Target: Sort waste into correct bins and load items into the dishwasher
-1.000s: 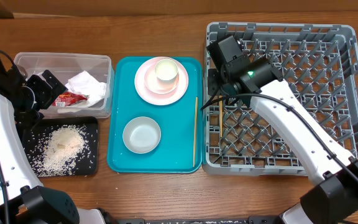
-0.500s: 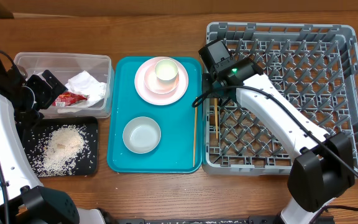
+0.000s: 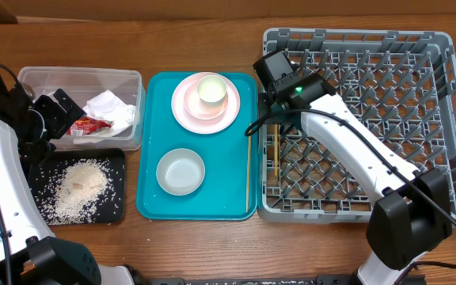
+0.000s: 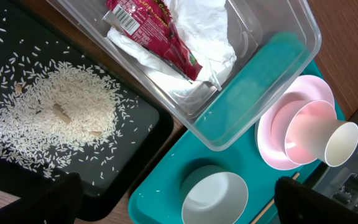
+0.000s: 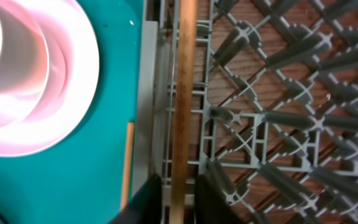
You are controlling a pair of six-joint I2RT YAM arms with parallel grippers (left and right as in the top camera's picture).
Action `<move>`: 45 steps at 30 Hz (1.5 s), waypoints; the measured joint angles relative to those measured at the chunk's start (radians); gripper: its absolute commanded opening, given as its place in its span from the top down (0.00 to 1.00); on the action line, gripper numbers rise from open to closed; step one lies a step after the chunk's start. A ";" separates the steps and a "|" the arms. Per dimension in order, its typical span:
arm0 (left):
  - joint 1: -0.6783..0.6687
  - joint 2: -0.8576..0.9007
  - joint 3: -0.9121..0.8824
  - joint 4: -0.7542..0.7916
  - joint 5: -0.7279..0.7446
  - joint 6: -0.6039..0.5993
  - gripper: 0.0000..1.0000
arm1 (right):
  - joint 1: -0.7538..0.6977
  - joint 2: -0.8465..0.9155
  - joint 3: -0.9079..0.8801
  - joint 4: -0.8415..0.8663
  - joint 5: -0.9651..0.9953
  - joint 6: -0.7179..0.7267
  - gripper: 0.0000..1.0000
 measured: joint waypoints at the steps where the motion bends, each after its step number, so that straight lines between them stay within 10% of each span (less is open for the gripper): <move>1: 0.000 0.000 0.000 0.000 0.000 0.000 0.00 | 0.000 0.000 0.000 0.000 -0.001 -0.002 0.77; 23: 0.000 0.000 0.000 0.000 0.000 0.000 0.00 | 0.219 0.000 0.000 0.023 -0.243 0.183 0.66; 33: 0.000 0.000 0.000 0.000 0.000 0.000 0.00 | 0.378 0.068 -0.061 0.047 0.125 0.396 0.00; 37: 0.000 0.000 0.000 0.000 0.000 0.000 0.00 | 0.340 0.110 -0.087 0.077 0.104 0.409 0.00; 40: 0.000 0.000 0.000 0.000 0.000 0.000 0.00 | 0.341 0.110 -0.090 0.084 0.096 0.416 0.31; 45: 0.000 0.000 0.000 0.000 0.000 0.000 0.00 | 0.341 0.108 -0.171 0.203 0.098 0.438 0.32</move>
